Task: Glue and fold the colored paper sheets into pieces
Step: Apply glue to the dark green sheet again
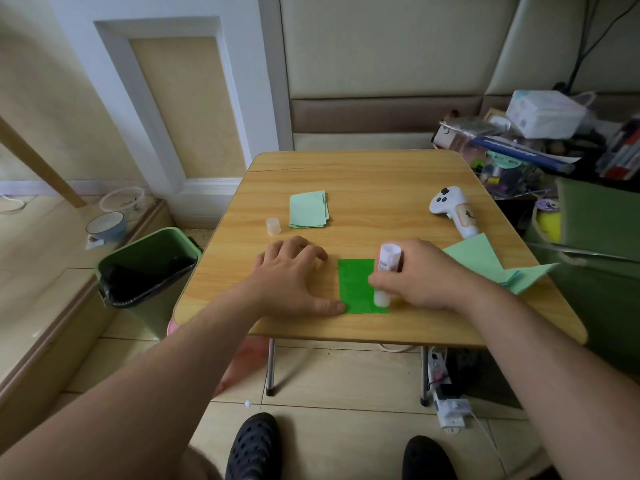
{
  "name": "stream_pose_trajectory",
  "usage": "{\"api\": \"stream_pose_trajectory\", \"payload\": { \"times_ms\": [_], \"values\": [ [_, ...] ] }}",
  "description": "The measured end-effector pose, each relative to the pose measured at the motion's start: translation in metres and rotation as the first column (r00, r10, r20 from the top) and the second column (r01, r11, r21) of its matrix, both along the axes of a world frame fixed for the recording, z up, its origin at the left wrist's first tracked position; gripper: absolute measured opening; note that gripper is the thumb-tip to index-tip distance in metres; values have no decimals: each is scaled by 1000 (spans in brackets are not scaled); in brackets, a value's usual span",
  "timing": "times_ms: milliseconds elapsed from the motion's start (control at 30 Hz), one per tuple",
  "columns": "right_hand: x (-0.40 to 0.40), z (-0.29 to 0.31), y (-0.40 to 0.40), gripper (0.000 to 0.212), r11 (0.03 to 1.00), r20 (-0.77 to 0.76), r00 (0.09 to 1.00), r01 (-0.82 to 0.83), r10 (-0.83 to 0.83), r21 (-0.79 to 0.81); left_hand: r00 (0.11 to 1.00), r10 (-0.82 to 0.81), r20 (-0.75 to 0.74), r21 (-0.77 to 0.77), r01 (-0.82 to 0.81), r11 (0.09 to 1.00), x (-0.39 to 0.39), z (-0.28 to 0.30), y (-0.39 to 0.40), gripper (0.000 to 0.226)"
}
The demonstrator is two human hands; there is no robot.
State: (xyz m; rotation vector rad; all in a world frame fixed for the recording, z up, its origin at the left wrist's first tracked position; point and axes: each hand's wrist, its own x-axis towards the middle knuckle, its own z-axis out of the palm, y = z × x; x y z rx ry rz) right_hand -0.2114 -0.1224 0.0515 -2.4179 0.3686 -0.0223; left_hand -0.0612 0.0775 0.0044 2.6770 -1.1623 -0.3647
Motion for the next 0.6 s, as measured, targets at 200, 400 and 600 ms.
{"api": "stream_pose_trajectory", "payload": {
  "times_ms": [200, 400, 600],
  "values": [
    [11, -8, -5, 22, 975, 232, 948, 206, -220, 86, 1000, -8, 2, -1, 8, 1000, 1, -1, 0, 101],
    [23, -14, 5, 19, 978, 205, 959, 208, -198, -32, 1000, -1, 5, 1, 1, 1000, 1, -2, 0, 100],
    [31, -19, 12, 19, 969, 170, 973, 183, -154, -168, 1000, 11, 12, -14, -11, 1000, 0, -2, 0, 105]
  ]
}}
